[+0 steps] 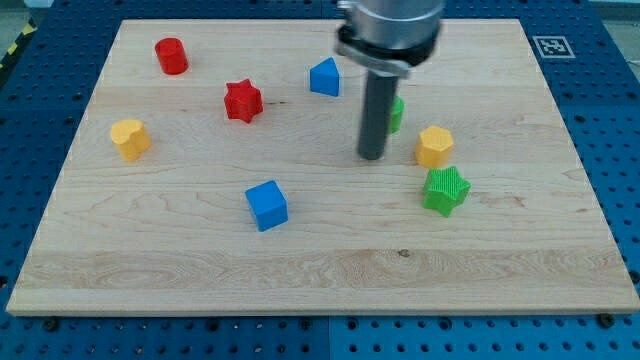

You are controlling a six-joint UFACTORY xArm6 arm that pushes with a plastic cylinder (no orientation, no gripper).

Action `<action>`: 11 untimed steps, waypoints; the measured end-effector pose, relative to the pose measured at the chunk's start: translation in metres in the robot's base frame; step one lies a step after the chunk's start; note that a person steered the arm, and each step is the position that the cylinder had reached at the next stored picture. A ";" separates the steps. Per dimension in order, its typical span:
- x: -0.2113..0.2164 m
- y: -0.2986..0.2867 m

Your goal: Point your arm to the yellow heart

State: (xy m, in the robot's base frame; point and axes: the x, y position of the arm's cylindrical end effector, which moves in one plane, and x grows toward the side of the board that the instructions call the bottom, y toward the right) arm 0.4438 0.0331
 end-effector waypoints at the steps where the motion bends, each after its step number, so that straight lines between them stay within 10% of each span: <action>1: -0.005 -0.033; 6: -0.038 -0.075; 11: -0.056 -0.322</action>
State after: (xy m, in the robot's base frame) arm 0.3874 -0.2889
